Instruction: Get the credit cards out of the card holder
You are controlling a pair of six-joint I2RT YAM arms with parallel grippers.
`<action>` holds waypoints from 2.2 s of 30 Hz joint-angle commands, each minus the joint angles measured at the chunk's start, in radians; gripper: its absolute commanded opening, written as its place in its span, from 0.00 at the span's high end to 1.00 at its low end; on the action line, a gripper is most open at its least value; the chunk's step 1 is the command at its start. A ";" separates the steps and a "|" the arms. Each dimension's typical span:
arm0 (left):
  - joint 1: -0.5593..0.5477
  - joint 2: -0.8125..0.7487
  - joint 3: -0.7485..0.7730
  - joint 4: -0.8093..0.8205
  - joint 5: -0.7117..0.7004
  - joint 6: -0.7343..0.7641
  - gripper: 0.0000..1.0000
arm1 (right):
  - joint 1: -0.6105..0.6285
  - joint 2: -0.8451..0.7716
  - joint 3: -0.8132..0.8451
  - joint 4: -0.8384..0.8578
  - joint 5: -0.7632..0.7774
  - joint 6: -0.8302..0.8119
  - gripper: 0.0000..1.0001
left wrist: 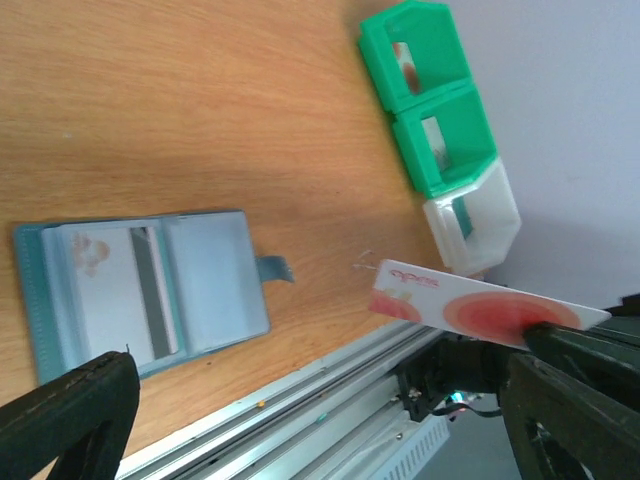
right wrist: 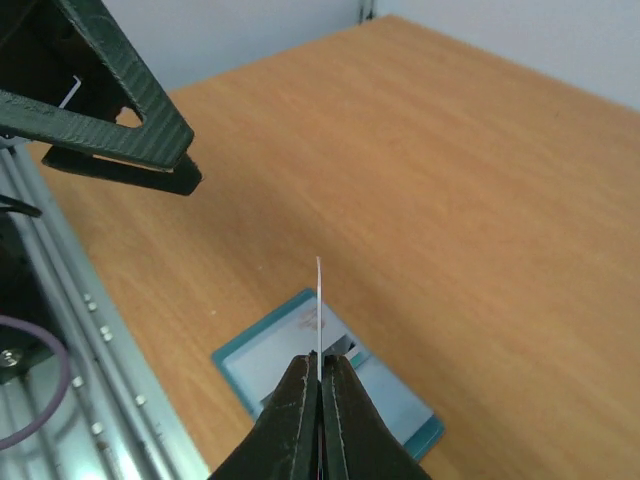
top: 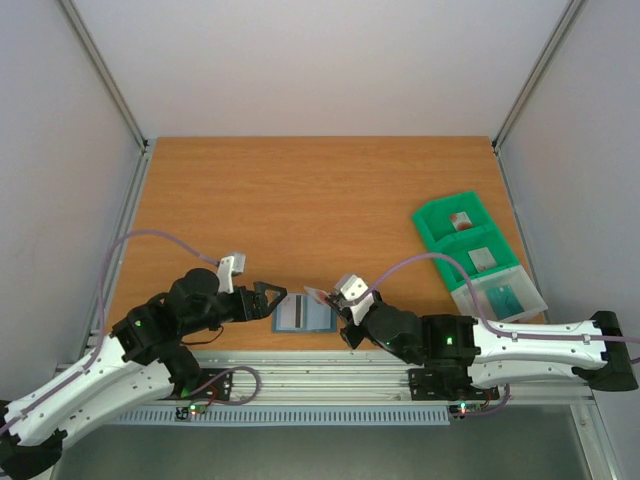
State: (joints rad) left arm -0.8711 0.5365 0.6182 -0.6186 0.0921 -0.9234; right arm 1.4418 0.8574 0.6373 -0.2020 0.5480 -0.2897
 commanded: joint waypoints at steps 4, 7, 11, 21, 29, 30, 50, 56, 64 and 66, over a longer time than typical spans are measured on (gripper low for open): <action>-0.001 0.001 -0.080 0.265 0.138 0.006 0.02 | -0.074 -0.042 0.038 -0.060 -0.159 0.347 0.99; 0.000 0.012 -0.085 0.272 0.142 0.003 0.02 | -0.100 -0.036 0.033 -0.042 -0.170 0.417 0.99; 0.000 0.019 -0.068 0.191 0.090 0.032 0.01 | -0.155 -0.020 0.040 -0.036 -0.181 0.412 0.99; 0.000 -0.002 -0.017 -0.003 -0.027 0.112 0.01 | -0.435 -0.049 0.042 -0.049 -0.252 0.445 0.99; 0.001 0.018 -0.013 0.025 -0.069 0.164 0.01 | -0.755 -0.007 0.053 -0.031 -0.312 0.559 0.99; 0.000 0.024 -0.014 0.036 -0.069 0.182 0.01 | -0.792 0.010 0.057 -0.025 -0.314 0.562 0.99; 0.001 0.262 0.069 0.111 -0.127 0.385 0.01 | -1.400 0.313 0.050 0.285 -0.297 0.643 0.99; 0.001 0.300 0.056 0.120 -0.134 0.391 0.01 | -1.506 0.451 0.099 0.333 -0.322 0.705 0.99; 0.001 0.344 0.079 0.120 -0.173 0.392 0.01 | -1.577 0.599 0.167 0.364 -0.355 0.691 0.99; 0.001 0.356 0.083 0.115 -0.171 0.396 0.01 | -1.596 0.635 0.172 0.383 -0.377 0.709 0.99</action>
State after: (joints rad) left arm -0.8707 0.8692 0.6605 -0.5415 -0.0448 -0.5476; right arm -0.1169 1.4349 0.7734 0.1181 0.2020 0.4004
